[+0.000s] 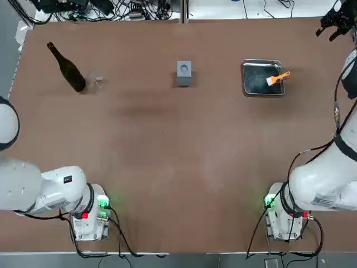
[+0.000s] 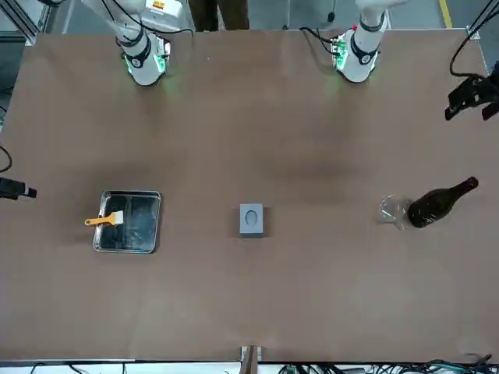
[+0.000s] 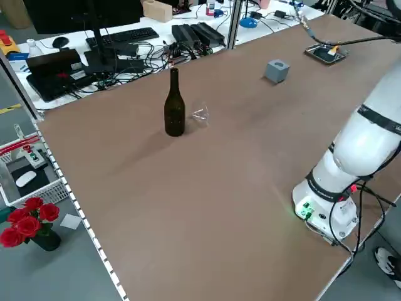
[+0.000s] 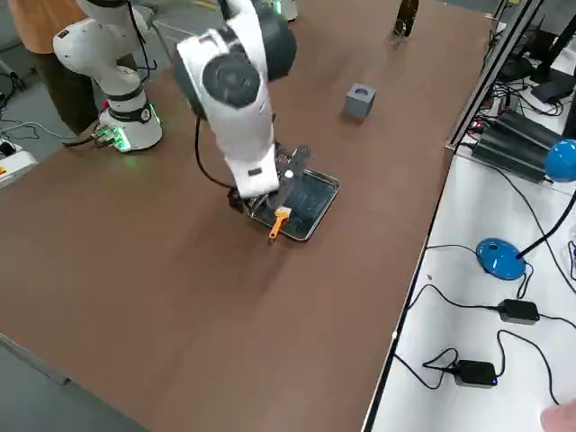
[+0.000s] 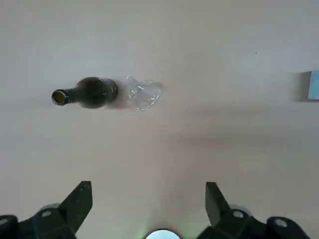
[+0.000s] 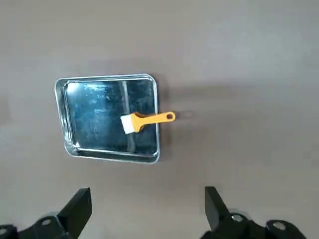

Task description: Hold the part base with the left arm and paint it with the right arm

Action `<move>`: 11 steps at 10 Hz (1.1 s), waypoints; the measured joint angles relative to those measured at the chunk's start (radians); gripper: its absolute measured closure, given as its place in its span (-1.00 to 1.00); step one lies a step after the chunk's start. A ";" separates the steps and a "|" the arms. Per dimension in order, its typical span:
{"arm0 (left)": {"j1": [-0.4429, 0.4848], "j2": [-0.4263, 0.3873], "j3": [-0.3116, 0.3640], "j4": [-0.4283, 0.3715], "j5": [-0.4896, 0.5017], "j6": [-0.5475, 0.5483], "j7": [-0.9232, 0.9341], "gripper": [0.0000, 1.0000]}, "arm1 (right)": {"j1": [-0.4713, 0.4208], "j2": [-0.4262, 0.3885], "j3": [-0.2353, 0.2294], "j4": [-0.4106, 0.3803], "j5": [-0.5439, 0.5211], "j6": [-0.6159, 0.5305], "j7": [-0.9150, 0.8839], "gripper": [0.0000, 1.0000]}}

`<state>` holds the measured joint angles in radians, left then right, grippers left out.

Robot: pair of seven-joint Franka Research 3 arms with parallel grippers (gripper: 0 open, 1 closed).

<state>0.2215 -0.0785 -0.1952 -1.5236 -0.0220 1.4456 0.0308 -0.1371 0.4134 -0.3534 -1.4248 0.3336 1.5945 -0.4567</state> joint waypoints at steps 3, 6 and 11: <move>-0.087 -0.012 0.074 0.019 0.000 0.001 -0.002 -0.99 | 0.002 -0.210 0.188 -0.069 -0.191 -0.026 0.241 -1.00; -0.120 0.016 0.094 0.045 0.000 0.003 -0.040 -0.97 | 0.001 -0.400 0.326 -0.110 -0.293 -0.079 0.401 -1.00; -0.152 0.106 0.093 0.126 0.014 0.003 -0.119 -0.96 | -0.001 -0.477 0.381 -0.146 -0.306 -0.118 0.527 -1.00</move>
<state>0.0692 0.0271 -0.1019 -1.3971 -0.0080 1.4486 -0.0883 -0.1380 -0.0633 0.0280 -1.5709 0.0278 1.4762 0.0707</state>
